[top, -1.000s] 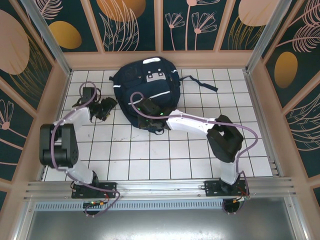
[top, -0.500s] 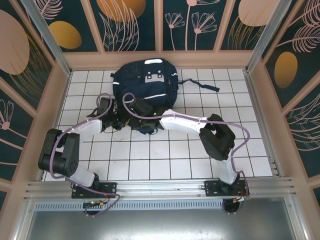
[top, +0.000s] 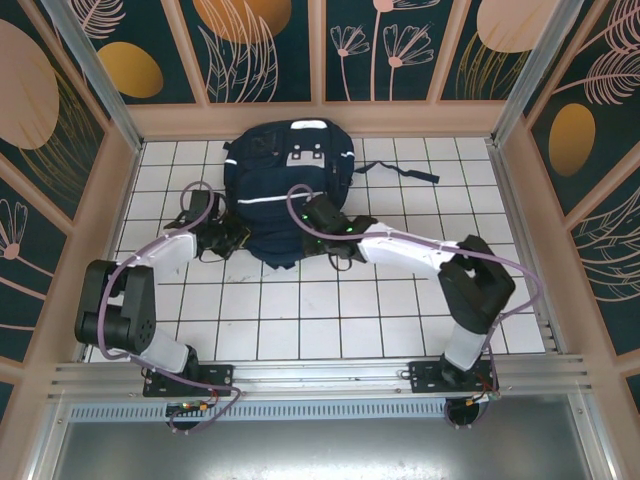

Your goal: Pack books, pencil case, and school supplies into a backpack

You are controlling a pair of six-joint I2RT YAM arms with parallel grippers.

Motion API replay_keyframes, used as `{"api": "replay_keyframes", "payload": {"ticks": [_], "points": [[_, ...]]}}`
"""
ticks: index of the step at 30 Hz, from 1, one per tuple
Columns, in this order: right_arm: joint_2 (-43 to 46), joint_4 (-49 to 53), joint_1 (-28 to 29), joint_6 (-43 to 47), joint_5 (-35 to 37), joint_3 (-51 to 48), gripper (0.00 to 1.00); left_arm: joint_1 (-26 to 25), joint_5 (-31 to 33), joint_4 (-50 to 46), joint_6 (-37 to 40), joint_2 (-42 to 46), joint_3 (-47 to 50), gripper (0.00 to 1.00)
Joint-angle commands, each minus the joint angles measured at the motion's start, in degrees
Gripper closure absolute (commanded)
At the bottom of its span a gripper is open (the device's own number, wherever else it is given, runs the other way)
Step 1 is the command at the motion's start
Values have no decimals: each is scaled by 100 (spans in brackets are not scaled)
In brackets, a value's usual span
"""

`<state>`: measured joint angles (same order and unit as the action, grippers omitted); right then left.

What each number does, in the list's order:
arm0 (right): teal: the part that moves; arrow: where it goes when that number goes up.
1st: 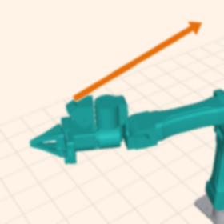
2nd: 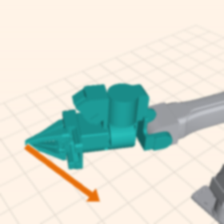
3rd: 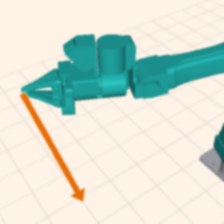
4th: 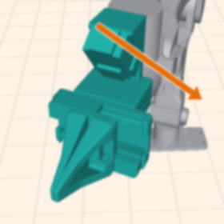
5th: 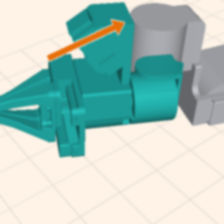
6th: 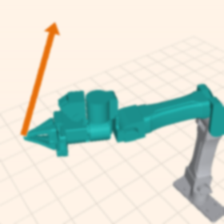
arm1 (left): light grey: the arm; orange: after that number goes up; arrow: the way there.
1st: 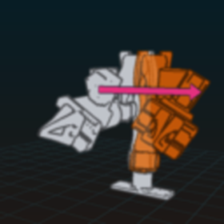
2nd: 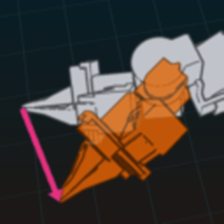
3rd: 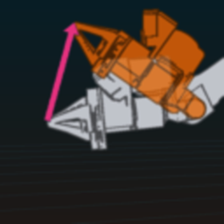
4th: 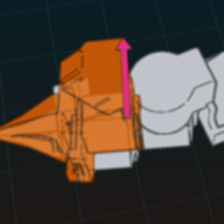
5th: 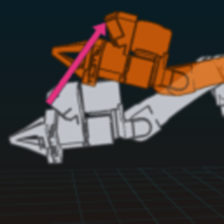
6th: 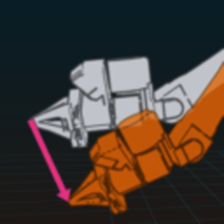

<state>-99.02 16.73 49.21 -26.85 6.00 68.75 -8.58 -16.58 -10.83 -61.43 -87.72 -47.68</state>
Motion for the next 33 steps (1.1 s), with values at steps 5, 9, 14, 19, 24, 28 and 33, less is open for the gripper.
{"api": "replay_keyframes", "payload": {"ticks": [5,9,14,19,24,28,33], "points": [[979,752,-545,-8,775,-667,100,812,485,-476,596,321,-167,100],[1275,753,-558,-110,702,-814,100,883,373,-456,741,249,-308,100],[1166,920,-895,-77,1172,-884,100,1378,390,-765,1240,132,-623,100],[1121,421,-1121,257,548,-866,100,1473,-218,-745,1493,71,-767,90],[658,-41,-839,258,-235,-566,88,1473,-288,-779,1338,440,-477,46],[328,-751,-738,-229,-1320,-600,72,1379,-455,-841,1198,889,-200,39],[164,-2197,-846,-1266,-2386,-1099,63,726,-579,-681,751,1293,214,40]]}}
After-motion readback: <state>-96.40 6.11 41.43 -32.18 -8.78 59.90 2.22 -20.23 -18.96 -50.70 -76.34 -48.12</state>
